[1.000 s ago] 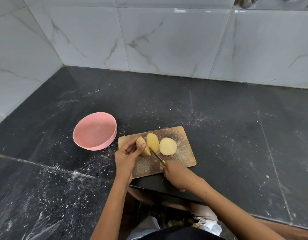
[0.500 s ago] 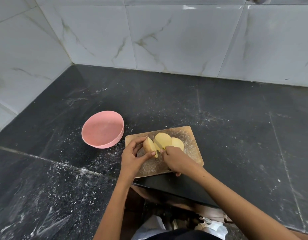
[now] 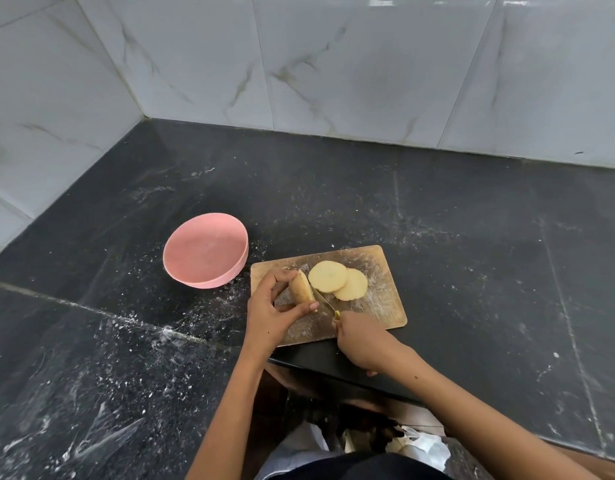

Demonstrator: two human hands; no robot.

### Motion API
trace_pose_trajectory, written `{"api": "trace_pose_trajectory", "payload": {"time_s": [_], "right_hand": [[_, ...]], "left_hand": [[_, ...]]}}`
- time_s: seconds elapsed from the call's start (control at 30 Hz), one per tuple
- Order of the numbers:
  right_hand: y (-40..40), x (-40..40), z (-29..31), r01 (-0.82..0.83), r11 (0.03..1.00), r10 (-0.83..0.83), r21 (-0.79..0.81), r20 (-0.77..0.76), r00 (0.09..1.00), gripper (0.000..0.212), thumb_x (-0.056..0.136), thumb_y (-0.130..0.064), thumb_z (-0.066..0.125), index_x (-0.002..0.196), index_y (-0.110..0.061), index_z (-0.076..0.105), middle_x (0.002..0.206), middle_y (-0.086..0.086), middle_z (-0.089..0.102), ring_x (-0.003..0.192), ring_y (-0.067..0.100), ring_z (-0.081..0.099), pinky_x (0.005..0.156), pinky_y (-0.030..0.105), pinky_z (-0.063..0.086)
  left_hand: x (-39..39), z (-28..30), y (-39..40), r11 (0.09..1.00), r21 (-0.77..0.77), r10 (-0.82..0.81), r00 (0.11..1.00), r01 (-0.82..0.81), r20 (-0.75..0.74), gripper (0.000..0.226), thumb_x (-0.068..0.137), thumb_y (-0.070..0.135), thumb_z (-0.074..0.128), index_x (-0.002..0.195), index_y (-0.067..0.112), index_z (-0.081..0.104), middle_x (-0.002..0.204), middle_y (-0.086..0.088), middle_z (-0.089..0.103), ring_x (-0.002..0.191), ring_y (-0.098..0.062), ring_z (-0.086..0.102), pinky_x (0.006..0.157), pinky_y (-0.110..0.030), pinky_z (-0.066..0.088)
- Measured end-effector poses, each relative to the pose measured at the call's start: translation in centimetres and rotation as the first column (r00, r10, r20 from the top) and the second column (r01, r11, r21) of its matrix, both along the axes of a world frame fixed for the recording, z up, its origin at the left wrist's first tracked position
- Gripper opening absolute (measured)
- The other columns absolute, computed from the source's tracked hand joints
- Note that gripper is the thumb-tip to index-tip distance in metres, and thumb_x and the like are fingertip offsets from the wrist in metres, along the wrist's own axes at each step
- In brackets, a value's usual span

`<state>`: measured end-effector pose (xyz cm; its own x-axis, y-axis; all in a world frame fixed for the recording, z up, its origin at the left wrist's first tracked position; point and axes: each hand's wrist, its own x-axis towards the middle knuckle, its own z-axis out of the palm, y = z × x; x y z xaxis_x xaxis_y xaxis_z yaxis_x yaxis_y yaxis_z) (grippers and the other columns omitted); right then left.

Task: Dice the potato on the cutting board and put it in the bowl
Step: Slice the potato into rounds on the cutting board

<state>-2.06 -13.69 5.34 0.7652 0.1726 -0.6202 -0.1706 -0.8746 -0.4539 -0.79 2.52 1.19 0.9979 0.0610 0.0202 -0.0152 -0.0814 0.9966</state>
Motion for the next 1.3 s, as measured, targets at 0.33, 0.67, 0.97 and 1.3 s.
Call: {"api": "trace_pose_trajectory", "payload": {"time_s": [0.33, 0.67, 0.97, 1.3], "right_hand": [[-2.8, -2.4, -1.0, -0.053, 0.998, 0.049, 0.037, 0.102, 0.994, 0.025, 0.103, -0.031, 0.033, 0.081, -0.021, 0.041, 0.085, 0.002, 0.052, 0.077, 0.02, 0.051, 0.07, 0.032, 0.04], [-1.2, -0.7, -0.4, 0.037, 0.98, -0.115, 0.194, 0.412, 0.904, 0.023, 0.102, -0.029, 0.032, 0.083, -0.019, 0.04, 0.07, 0.0, 0.056, 0.063, 0.018, 0.057, 0.06, 0.037, 0.044], [1.7, 2.2, -0.5, 0.027, 0.932, -0.231, 0.362, 0.533, 0.814, 0.015, 0.093, -0.028, 0.057, 0.089, -0.013, 0.061, 0.078, -0.003, 0.062, 0.068, 0.011, 0.055, 0.061, 0.029, 0.044], [1.7, 3.9, -0.7, 0.093, 0.895, -0.32, 0.437, 0.48, 0.817, 0.007, 0.085, -0.027, 0.07, 0.083, -0.021, 0.07, 0.073, -0.01, 0.065, 0.069, 0.004, 0.058, 0.057, 0.011, 0.038]], "left_hand": [[0.3, -0.6, 0.4, 0.998, 0.059, 0.01, 0.999, -0.008, -0.035, 0.06, 0.057, 0.031, 0.088, 0.105, 0.024, 0.052, 0.121, 0.0, 0.06, 0.114, -0.01, 0.059, 0.08, -0.022, 0.054], [0.4, -1.4, 0.0, 0.99, -0.037, 0.136, 0.99, -0.137, -0.043, 0.051, 0.057, 0.028, 0.086, 0.101, 0.023, 0.06, 0.112, 0.0, 0.066, 0.105, -0.011, 0.065, 0.082, -0.02, 0.052], [0.8, -1.3, -0.3, 0.974, -0.132, 0.177, 0.983, -0.183, -0.054, 0.048, 0.062, 0.018, 0.082, 0.107, 0.014, 0.065, 0.112, -0.005, 0.068, 0.101, -0.007, 0.066, 0.08, -0.015, 0.051], [1.1, -1.3, 0.8, 0.998, 0.004, 0.057, 0.998, -0.057, -0.017, 0.061, 0.066, 0.022, 0.08, 0.125, 0.017, 0.061, 0.123, 0.009, 0.063, 0.113, -0.002, 0.06, 0.087, -0.017, 0.05]]}}
